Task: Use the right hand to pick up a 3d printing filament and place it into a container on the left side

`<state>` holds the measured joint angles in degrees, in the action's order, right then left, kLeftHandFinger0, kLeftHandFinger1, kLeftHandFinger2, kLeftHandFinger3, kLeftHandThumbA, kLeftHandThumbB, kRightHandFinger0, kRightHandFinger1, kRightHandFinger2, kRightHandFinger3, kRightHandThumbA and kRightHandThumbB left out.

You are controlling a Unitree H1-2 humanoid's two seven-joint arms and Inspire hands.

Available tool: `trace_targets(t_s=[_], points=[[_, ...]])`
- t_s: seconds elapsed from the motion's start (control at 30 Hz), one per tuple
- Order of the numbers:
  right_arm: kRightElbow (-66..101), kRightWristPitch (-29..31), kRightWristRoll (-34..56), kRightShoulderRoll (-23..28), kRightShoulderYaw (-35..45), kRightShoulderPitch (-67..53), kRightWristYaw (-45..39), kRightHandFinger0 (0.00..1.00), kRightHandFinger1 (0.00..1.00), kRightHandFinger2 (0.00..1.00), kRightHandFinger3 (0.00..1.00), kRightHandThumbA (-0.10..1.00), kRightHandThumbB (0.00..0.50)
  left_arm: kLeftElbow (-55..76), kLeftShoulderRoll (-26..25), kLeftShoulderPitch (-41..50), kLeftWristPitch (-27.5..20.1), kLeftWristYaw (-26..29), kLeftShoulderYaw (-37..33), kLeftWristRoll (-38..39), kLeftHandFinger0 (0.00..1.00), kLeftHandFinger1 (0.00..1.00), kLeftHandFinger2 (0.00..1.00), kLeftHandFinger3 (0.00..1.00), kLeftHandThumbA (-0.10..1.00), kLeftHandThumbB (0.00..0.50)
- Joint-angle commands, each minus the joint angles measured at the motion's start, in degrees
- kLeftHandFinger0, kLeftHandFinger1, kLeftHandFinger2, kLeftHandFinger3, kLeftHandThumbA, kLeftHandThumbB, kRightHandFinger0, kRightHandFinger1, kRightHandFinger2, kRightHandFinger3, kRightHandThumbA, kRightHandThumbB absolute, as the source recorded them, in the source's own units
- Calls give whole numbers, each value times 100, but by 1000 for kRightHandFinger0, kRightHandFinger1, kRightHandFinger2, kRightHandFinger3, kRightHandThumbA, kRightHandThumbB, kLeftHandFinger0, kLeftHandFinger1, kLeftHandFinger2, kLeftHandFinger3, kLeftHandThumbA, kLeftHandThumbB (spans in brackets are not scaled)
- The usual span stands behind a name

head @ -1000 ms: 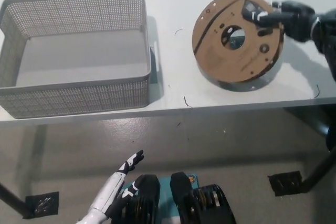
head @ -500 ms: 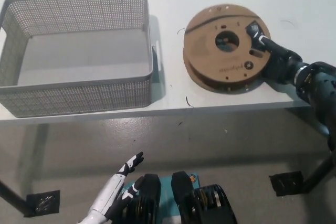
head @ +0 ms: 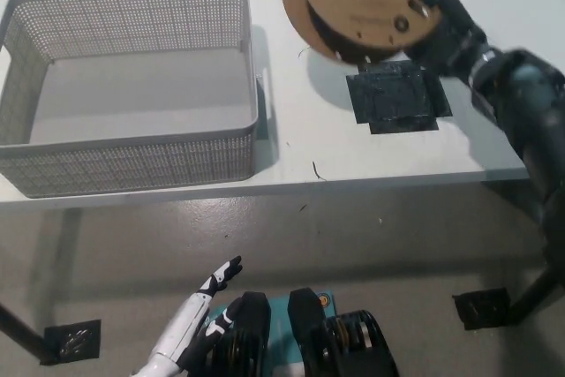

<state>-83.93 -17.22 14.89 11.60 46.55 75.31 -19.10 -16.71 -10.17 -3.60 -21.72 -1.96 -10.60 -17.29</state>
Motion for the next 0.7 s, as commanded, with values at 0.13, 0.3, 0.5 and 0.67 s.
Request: trace_targets(t_s=[0.13, 0.3, 0.5, 0.67], points=[[328, 48, 312, -454, -517, 1277, 165, 0, 162, 640, 750, -100, 126, 125, -83, -58, -174, -31, -52, -63, 1000, 1000, 1000, 1000, 1000, 281], [309, 46, 129, -812, -1034, 1511, 372, 0, 130, 615, 924, -100, 60, 195, -109, -45, -110, -63, -55, -71, 1000, 1000, 1000, 1000, 1000, 283], [260, 254, 73, -1194, -1570, 1719, 753, 0, 150, 666, 1000, -100, 50, 166, -107, -108, -154, -51, -76, -95, 1000, 1000, 1000, 1000, 1000, 268], [250, 588, -299, -1524, -2214, 1792, 1503, 0, 219, 792, 1000, -100, 120, 169, -115, -147, -135, -102, -104, -53, 1000, 1000, 1000, 1000, 1000, 268]])
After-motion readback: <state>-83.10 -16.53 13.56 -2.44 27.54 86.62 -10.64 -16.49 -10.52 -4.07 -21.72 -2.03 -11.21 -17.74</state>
